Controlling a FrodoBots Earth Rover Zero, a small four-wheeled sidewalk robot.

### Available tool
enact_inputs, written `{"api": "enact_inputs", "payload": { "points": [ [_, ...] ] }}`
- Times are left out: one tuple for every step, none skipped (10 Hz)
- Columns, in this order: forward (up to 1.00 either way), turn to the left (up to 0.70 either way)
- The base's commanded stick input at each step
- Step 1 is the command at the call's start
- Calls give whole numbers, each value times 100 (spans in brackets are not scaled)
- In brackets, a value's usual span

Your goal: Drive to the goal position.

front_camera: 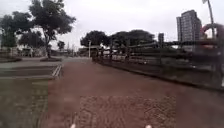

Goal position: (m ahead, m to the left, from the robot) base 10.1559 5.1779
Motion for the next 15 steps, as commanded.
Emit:
{"api": "enact_inputs", "payload": {
  "points": [
    [100,0],
    [100,0],
    [100,0],
    [100,0],
    [100,0],
    [100,0],
    [100,0],
    [100,0],
    [100,3],
    [100,40],
    [100,40],
    [100,40],
    [100,26],
    [100,0],
    [100,0]
  ]
}}
